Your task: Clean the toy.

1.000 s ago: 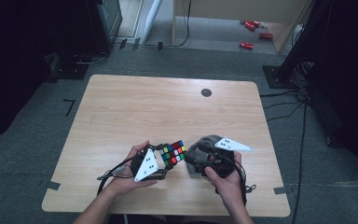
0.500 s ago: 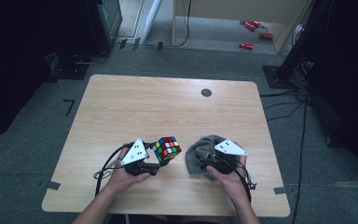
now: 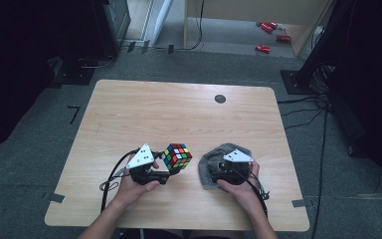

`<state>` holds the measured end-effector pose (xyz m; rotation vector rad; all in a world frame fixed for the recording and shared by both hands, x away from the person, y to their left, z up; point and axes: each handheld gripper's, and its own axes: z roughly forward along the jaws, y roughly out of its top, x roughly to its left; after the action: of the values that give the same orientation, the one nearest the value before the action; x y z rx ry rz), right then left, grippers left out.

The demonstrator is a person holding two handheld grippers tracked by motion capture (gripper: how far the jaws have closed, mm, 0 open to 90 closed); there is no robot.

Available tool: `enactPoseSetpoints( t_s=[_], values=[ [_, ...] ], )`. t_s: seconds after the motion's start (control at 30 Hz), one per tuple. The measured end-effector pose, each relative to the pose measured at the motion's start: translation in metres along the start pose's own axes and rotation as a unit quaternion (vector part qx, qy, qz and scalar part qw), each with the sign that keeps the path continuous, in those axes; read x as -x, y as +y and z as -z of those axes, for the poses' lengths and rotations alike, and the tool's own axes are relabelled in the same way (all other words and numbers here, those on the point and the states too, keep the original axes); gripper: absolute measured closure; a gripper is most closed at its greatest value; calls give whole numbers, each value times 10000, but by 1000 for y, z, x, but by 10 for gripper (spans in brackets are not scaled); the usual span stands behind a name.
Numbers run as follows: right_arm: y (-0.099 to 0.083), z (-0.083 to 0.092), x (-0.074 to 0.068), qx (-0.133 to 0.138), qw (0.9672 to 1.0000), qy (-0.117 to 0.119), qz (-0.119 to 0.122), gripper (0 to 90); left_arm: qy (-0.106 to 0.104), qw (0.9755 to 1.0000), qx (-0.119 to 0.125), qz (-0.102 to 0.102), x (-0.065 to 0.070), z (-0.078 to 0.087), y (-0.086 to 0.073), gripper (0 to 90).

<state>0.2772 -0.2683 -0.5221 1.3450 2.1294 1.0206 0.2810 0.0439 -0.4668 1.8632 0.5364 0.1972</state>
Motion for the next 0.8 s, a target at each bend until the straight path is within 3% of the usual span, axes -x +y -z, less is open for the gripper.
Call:
enactPoseSetpoints(
  t_s=[0.1,0.2,0.23,0.3,0.37,0.47,0.53,0.63,0.8],
  values=[
    [0,-1,4,-119,9998,108,-92,118,-36,9999,-92,78,0,-1,0,347],
    [-1,0,4,-138,9997,142,-138,185,-50,9996,-272,-83,5,-4,0,347],
    [-1,1,4,-114,9997,123,-193,249,-37,9994,-324,-118,7,-6,0,346],
    [-3,4,3,16,9996,154,-256,479,-37,9990,-395,-200,10,-9,-1,346],
    [-5,7,4,78,9992,239,-314,603,-15,9989,-403,-248,12,-12,-3,345],
    [-5,14,0,135,9996,138,-201,686,60,9987,-422,-283,13,-13,-2,345],
    [-1,22,-4,327,9991,236,-162,697,78,9988,-404,-282,12,-13,-2,346],
    [12,42,-13,819,9951,514,-203,699,24,9989,-371,-288,12,-14,-2,346],
    [38,78,-47,1591,9801,1190,17,694,-80,9982,-317,-496,19,-17,-2,346]
  ],
)
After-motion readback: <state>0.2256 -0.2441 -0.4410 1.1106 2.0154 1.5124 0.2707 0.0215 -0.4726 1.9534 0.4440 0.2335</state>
